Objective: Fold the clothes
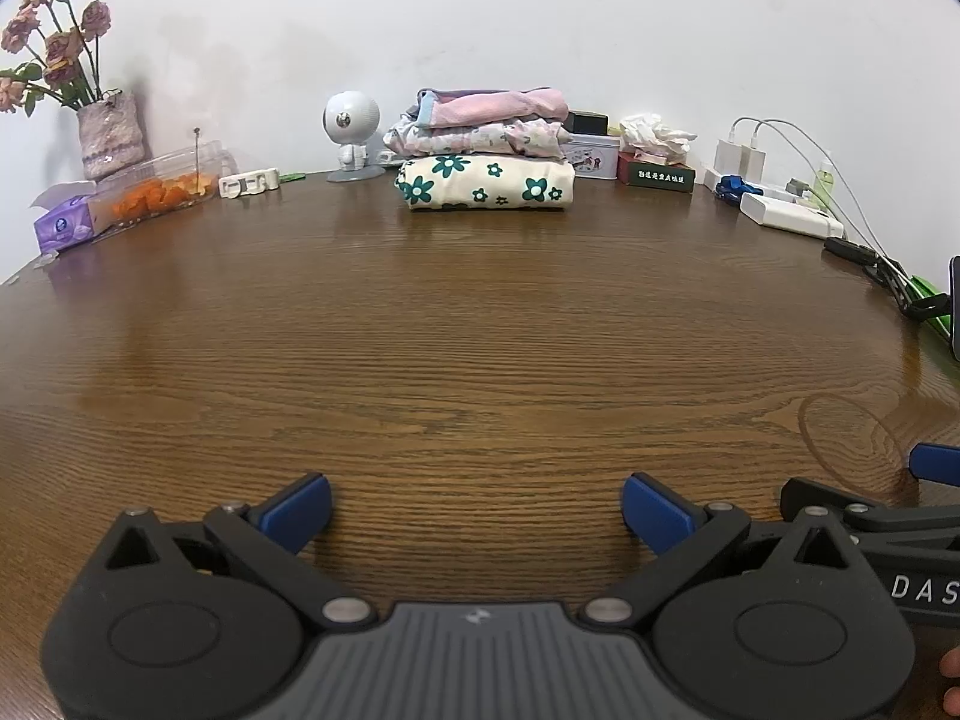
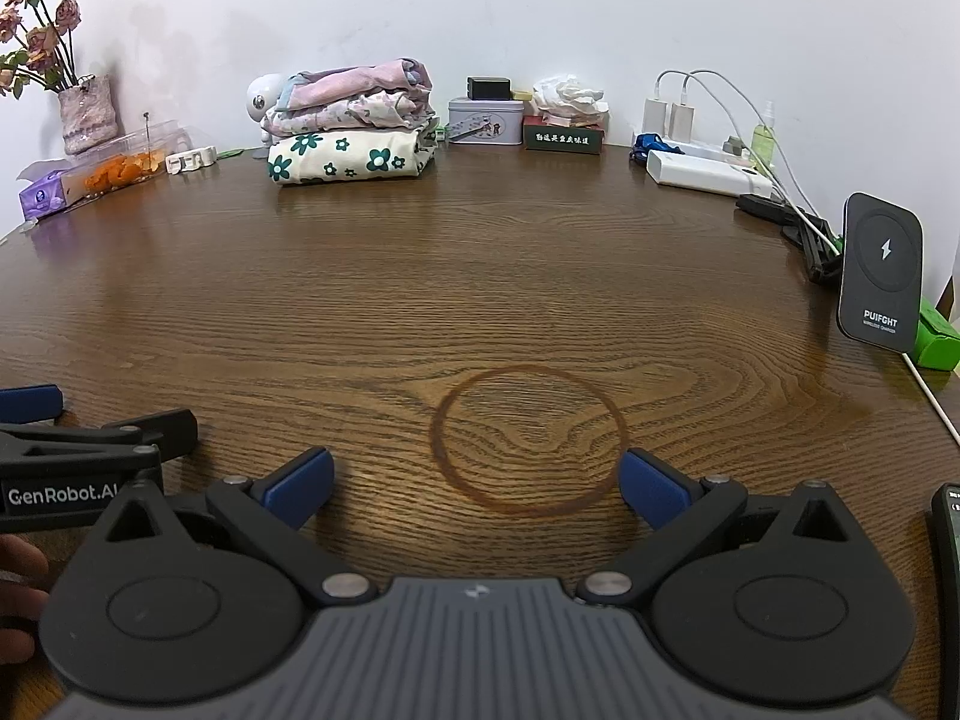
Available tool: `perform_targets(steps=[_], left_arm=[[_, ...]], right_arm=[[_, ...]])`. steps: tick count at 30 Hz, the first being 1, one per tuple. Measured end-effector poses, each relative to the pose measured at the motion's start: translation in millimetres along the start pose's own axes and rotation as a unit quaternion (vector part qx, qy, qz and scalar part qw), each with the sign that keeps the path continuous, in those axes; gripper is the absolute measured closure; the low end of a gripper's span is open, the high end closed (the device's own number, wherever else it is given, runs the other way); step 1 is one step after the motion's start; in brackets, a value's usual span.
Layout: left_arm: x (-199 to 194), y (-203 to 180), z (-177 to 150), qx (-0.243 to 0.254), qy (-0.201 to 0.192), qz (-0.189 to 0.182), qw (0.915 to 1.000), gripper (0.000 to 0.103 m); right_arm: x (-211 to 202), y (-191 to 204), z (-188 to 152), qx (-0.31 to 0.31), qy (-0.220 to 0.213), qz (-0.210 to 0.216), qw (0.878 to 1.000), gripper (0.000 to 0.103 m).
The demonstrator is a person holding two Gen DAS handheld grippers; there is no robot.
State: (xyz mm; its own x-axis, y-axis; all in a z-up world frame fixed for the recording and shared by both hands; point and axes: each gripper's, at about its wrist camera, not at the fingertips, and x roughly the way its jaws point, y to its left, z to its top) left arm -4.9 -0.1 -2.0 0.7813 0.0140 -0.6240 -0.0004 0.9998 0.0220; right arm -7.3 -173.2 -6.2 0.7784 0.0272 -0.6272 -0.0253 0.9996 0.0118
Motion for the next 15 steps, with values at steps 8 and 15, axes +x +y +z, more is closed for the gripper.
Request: perform_targets(steps=[8,15], left_arm=[[0.3,2.3,-0.1,0.001,0.000,-0.002,1.0000,0.000],[-0.5,2.1,-1.1,-0.001,-0.001,0.000,1.0000,0.000]], right_arm=[[-0.6,0.1,-0.2,0.000,0.000,0.002,1.000,0.000],[0.0,-0.5,0.3,-0.001,0.000,0.001,1.000,0.000]])
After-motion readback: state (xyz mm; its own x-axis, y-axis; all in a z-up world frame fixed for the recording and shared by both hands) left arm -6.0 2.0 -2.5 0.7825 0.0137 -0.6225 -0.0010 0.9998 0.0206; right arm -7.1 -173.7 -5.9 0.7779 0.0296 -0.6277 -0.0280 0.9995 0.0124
